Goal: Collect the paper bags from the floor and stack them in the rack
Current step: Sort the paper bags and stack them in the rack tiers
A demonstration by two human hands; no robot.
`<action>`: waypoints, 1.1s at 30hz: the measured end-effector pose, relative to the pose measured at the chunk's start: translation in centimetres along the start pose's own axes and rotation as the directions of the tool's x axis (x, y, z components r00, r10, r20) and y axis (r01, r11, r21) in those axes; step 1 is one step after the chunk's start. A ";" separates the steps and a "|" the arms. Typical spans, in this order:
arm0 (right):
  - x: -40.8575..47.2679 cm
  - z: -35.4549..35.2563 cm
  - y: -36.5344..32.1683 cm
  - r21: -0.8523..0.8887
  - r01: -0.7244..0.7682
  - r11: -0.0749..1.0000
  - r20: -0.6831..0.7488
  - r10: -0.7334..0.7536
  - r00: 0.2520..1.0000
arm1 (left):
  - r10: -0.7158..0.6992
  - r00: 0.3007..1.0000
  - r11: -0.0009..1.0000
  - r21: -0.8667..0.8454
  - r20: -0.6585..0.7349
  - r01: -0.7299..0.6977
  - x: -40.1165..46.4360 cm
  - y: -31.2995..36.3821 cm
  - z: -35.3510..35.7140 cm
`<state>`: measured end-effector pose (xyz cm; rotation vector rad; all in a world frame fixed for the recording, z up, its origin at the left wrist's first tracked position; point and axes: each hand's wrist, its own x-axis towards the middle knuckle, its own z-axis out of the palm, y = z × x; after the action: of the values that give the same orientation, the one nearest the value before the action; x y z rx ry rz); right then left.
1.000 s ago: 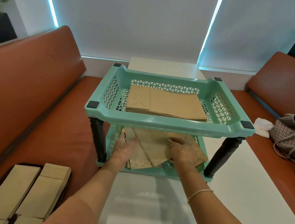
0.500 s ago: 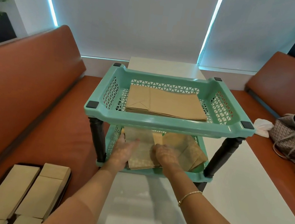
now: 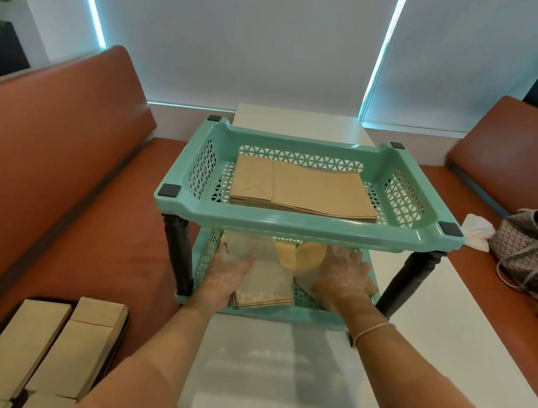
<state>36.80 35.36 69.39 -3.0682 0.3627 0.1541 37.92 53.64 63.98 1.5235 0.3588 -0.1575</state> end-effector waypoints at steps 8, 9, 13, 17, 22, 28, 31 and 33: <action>-0.6 -1.1 0.2 0.068 -0.018 0.998 -0.077 0.023 0.997 | 0.005 1.000 1.000 0.008 -0.007 -0.005 -0.3 0.4 0.1; -0.8 -1.4 0.3 0.116 -0.015 0.993 -0.089 0.026 0.996 | 0.004 1.000 1.000 0.006 -0.007 -0.004 -0.4 0.4 0.1; -1.0 -1.9 1.6 0.343 -0.015 0.939 -0.155 0.073 0.985 | 0.007 1.000 1.000 0.014 -0.012 -0.007 -0.3 0.3 0.1; -0.9 -1.6 1.4 0.698 -0.092 0.710 -0.026 0.154 0.988 | 0.021 1.000 1.000 0.009 -0.017 -0.020 -0.6 0.4 0.1; -2.2 -1.9 -1.4 0.801 -0.346 0.488 0.250 0.253 0.935 | 0.062 0.998 0.997 0.040 0.018 -0.063 -1.0 0.7 0.3; -3.3 0.3 -4.5 0.872 -0.392 0.294 0.416 -0.022 0.909 | 0.061 0.998 0.998 0.024 -0.004 -0.061 -1.5 1.5 0.8; -3.3 -0.1 -4.4 0.896 -0.417 0.155 0.435 -0.109 0.894 | 0.020 0.998 0.992 -0.124 -0.062 -0.027 -1.8 2.4 1.3; -3.2 -0.4 -3.9 0.910 -0.412 0.044 0.414 -0.122 0.902 | -0.074 0.997 0.950 -0.307 -0.036 0.059 -1.8 3.3 1.7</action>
<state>34.64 39.83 70.22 -1.4439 0.4750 0.3340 37.47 51.93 67.71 1.2102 0.4509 -0.1133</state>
